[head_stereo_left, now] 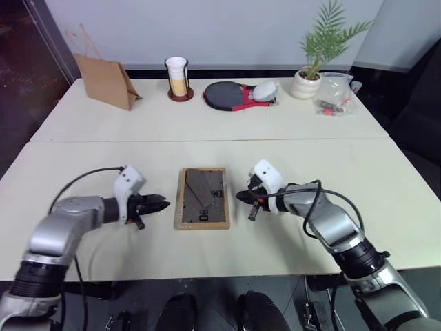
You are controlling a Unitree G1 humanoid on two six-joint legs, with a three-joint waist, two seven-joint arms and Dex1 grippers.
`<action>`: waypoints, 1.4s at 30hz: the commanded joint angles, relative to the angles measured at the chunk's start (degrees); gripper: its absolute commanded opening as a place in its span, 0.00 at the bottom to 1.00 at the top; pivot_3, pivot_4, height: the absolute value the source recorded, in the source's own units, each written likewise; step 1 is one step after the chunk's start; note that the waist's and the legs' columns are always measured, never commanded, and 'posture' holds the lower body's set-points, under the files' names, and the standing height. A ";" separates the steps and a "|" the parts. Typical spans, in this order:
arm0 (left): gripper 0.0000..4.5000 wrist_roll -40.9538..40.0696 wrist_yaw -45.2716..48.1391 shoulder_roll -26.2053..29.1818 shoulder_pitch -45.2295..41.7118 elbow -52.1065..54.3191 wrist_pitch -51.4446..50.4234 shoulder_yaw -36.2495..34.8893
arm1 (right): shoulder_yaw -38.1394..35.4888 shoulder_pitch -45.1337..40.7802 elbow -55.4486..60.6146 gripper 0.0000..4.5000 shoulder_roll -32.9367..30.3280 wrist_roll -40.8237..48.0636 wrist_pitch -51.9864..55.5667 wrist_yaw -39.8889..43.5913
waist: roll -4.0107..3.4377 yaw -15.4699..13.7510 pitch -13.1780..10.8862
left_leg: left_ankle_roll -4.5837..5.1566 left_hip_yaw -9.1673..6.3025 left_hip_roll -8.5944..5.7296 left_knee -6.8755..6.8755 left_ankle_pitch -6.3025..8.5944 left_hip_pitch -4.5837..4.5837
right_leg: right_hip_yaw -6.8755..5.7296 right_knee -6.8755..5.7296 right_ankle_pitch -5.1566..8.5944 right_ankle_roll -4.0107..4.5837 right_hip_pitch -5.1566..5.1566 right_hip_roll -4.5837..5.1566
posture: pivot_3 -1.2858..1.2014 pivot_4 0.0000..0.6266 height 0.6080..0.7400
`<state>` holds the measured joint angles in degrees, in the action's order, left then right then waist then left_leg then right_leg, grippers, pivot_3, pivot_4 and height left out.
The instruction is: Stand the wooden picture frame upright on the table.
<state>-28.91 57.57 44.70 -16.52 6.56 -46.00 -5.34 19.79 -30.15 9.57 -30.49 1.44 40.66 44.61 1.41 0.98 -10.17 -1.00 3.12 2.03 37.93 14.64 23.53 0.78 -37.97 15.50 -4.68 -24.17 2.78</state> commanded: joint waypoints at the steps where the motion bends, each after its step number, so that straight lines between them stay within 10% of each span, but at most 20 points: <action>1: 0.62 -11.26 2.58 0.45 -2.56 0.68 -12.57 -4.66 | -1.49 -0.06 3.42 0.00 -0.63 1.08 -0.59 0.79 | 0.00 -0.01 0.00 | 0.00 0.00 0.00 0.00 0.00 -0.01 | 0.00 0.00 0.00 0.00 0.01 0.00 | 0.52 0.24 1.00; 5: 0.99 -16.64 -0.29 -0.79 -6.01 -4.52 -25.48 -5.85 | -0.60 0.04 2.49 0.00 -0.24 0.17 -1.67 0.69 | 0.01 -0.05 0.00 | 0.00 -0.06 -0.04 0.04 0.00 -0.01 | -0.01 -0.04 0.00 0.00 0.04 -0.02 | 0.52 0.24 1.00; 30: 0.99 -18.58 -16.81 -15.83 -10.89 -11.04 -46.43 -10.17 | 6.01 -3.55 -1.02 0.00 6.77 -1.68 -4.41 3.90 | 0.13 -0.27 0.07 | -0.01 -0.11 -0.10 0.06 0.00 -0.10 | -0.01 -0.05 0.00 0.00 0.16 0.14 | 0.52 0.24 1.00; 38: 0.28 -21.94 -17.46 -16.89 -10.79 -11.61 -46.50 -14.57 | 5.56 -3.10 -0.85 0.00 5.42 -2.18 -4.64 3.95 | 0.17 -0.13 0.08 | -0.01 -0.16 -0.08 0.06 0.00 -0.06 | -0.04 -0.05 0.00 0.00 0.11 0.12 | 0.52 0.24 1.00; 42: 0.23 -26.97 -18.94 -17.75 -10.73 -11.65 -46.50 -18.17 | 4.06 -3.11 -0.30 0.00 3.71 -2.20 -4.49 3.74 | 0.17 -0.05 0.08 | -0.01 -0.16 -0.07 0.06 0.00 -0.08 | -0.03 -0.06 0.00 0.00 0.13 0.15 | 0.52 0.24 1.00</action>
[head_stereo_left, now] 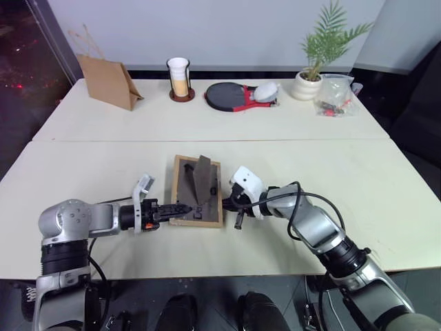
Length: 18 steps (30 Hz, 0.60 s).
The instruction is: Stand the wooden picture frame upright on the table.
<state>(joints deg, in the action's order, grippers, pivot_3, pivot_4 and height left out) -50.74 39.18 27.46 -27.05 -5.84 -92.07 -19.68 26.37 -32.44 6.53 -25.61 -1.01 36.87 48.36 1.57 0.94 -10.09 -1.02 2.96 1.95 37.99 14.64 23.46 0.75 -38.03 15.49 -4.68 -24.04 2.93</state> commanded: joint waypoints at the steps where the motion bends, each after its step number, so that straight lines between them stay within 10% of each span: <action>1: 0.23 -6.16 -0.88 -0.77 0.03 1.46 -0.43 -4.72 | -3.40 -0.90 3.16 0.00 -1.94 0.46 -0.73 0.06 | 0.01 -0.01 0.00 | 0.00 0.00 0.01 0.00 0.00 0.00 | 0.00 0.00 0.00 0.00 0.00 0.02 | 0.52 0.24 1.00; 10: 0.23 -13.81 -6.96 -4.24 -0.42 3.73 -0.43 -11.27 | -19.51 -4.85 11.48 0.00 -8.89 11.59 5.86 4.15 | 0.01 -0.11 -0.02 | 0.00 -0.04 0.01 -0.01 0.01 0.04 | 0.00 0.02 0.00 0.00 -0.01 0.12 | 0.52 0.24 1.00; 13: 0.23 -16.13 -8.27 -5.00 -0.29 4.08 -0.43 -11.59 | -23.73 -8.34 12.04 0.16 -6.84 18.84 10.16 5.22 | 0.01 0.17 -0.02 | 0.00 -0.04 0.04 -0.03 0.01 0.03 | 0.00 0.02 0.00 0.00 -0.02 0.07 | 0.52 0.24 1.00; 18: 0.23 -20.71 -9.57 -5.17 0.88 5.05 -0.43 -9.91 | -25.75 -12.94 9.82 0.71 -2.39 28.78 13.51 7.59 | 0.01 0.12 -0.02 | -0.01 -0.07 0.08 -0.07 0.01 0.03 | 0.00 0.03 0.00 0.01 -0.02 0.06 | 0.52 0.24 1.00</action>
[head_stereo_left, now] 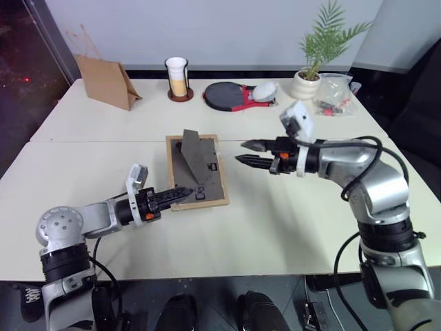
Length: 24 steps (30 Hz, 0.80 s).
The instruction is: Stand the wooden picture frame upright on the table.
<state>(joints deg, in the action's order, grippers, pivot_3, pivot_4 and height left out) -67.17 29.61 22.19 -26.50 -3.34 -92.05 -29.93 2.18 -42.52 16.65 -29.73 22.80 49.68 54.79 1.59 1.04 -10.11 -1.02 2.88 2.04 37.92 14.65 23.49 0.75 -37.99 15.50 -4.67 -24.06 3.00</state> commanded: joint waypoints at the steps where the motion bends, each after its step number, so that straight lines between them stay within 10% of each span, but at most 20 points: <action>1: 0.23 -4.77 -0.15 0.13 0.54 2.73 -0.45 0.80 | -1.03 -3.80 -1.68 0.84 2.50 5.64 0.22 1.68 | 0.00 0.02 0.00 | 0.00 0.01 0.00 0.00 0.00 0.00 | 0.00 0.00 0.00 0.00 0.00 0.03 | 0.52 0.24 1.00; 3: 0.23 -5.33 -0.53 0.03 0.67 2.88 -0.45 1.30 | 0.48 -5.40 -4.74 0.99 3.56 5.46 -1.08 1.99 | 0.00 -0.01 0.00 | 0.00 0.02 -0.05 0.00 0.00 0.00 | -0.02 0.00 0.00 0.00 0.00 0.21 | 0.52 0.24 1.00; 24: 0.23 -4.35 2.82 2.70 5.29 2.02 5.22 4.99 | 5.28 -7.61 -1.70 0.99 4.05 9.47 -1.33 3.14 | -0.01 -0.14 -0.01 | 0.01 0.05 -0.17 -0.13 0.02 0.09 | -0.12 0.16 0.01 0.02 -0.08 0.51 | 0.52 0.24 1.00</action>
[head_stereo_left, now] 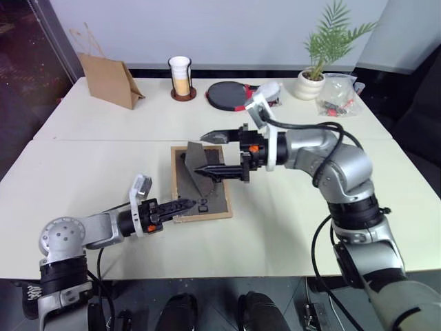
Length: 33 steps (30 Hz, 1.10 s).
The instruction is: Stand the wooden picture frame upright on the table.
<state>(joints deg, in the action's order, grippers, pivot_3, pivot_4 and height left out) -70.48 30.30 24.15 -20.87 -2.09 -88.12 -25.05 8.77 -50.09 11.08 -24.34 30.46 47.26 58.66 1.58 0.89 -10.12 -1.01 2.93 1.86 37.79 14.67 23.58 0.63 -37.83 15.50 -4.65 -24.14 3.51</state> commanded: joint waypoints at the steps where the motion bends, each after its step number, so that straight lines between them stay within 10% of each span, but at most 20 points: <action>1: 0.23 -1.08 2.41 0.99 -0.22 0.75 1.48 0.29 | -1.50 0.11 4.43 0.99 -1.62 2.10 1.46 -0.99 | 0.00 0.02 0.00 | 0.00 0.00 0.00 0.00 0.00 0.00 | 0.00 0.00 0.00 0.00 0.00 0.01 | 0.52 0.24 1.00; 15: 0.23 -1.12 3.66 1.34 -1.10 1.28 2.59 3.18 | 2.64 -2.53 -7.73 0.99 0.33 -3.49 -5.89 -1.14 | 0.00 0.16 0.00 | -0.03 0.04 -0.02 -0.53 -0.02 0.00 | 0.02 0.38 0.00 0.01 -0.10 0.04 | 0.52 0.24 1.00; 33: 0.23 0.32 6.45 2.74 0.66 -0.23 5.82 4.60 | -0.05 -1.31 5.16 0.99 -2.99 1.91 0.86 -2.34 | 0.00 0.07 0.00 | -0.03 0.02 -0.04 -0.64 -0.02 0.25 | -0.05 0.62 -0.01 0.00 -0.27 0.10 | 0.52 0.24 1.00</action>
<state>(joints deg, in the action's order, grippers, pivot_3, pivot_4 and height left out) -69.51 35.54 26.41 -20.05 -2.82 -83.32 -20.24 10.48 -51.03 13.07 -26.74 30.71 47.98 56.50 1.57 0.96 -10.12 -1.03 2.96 1.82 37.15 14.65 23.83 0.58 -37.21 15.50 -4.66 -24.41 3.61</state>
